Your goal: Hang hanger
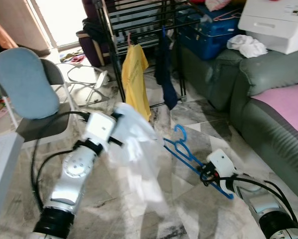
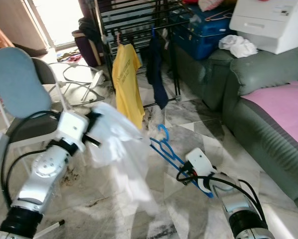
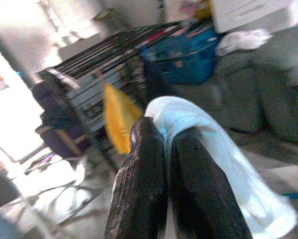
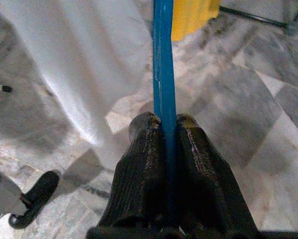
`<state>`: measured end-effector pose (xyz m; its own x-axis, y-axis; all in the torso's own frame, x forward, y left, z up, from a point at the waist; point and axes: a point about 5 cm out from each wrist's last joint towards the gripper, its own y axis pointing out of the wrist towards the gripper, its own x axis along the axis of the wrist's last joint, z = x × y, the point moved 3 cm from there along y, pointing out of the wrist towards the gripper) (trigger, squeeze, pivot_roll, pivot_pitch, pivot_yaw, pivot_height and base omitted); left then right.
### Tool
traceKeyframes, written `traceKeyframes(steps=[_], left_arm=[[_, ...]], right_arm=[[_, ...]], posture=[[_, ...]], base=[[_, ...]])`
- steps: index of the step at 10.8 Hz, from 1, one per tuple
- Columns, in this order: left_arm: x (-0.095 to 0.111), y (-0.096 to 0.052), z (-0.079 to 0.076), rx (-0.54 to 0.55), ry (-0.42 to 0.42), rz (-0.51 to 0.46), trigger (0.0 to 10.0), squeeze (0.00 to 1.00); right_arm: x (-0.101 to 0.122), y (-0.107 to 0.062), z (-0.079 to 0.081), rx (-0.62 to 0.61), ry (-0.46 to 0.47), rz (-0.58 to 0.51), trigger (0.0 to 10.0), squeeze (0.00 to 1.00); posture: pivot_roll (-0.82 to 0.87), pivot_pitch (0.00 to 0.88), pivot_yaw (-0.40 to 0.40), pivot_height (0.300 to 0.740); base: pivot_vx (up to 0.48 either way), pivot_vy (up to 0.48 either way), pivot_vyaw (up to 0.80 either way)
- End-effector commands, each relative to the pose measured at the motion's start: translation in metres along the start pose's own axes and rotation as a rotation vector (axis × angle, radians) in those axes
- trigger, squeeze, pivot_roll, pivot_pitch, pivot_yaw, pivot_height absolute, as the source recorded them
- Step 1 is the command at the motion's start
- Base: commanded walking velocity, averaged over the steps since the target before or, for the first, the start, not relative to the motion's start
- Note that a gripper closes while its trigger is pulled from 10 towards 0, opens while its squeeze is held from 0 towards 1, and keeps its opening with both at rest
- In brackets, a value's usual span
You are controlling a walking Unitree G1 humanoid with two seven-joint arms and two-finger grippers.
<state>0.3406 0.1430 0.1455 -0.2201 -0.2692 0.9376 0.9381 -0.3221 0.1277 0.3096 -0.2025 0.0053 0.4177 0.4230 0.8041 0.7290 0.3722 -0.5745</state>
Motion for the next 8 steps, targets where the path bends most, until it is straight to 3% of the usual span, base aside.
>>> traceKeyframes(steps=[1,3,4,5,8], left_arm=[[0.0,-0.001,0.021,0.087,0.014,0.015,10.0,0.0],[-0.032,-0.013,0.017,0.091,0.017,0.142,10.0,0.0],[-0.046,-0.017,0.021,0.106,0.064,0.218,10.0,0.0],[-0.055,-0.019,0.028,0.15,0.018,0.258,10.0,0.0],[-0.038,-0.009,0.012,0.02,-0.012,0.166,10.0,0.0]], right_arm=[[0.001,0.003,-0.001,-0.021,0.024,0.003,10.0,0.0],[0.005,0.0,0.014,0.125,-0.043,-0.017,10.0,0.0],[0.008,-0.003,0.018,0.186,-0.053,-0.03,10.0,0.0],[0.011,-0.008,0.018,0.238,-0.061,-0.051,10.0,0.0],[0.011,-0.016,0.026,0.342,-0.095,-0.057,10.0,0.0]], posture=[[-0.07,0.0,0.148,0.74],[-0.08,0.0,0.158,0.74],[-0.08,0.0,0.159,0.74],[-0.08,0.0,0.16,0.74],[-0.08,0.0,0.154,0.74]], base=[[0.0,0.0,0.0],[0.0,0.0,0.0],[0.0,0.0,0.0],[0.0,0.0,0.0],[0.0,0.0,0.0]])
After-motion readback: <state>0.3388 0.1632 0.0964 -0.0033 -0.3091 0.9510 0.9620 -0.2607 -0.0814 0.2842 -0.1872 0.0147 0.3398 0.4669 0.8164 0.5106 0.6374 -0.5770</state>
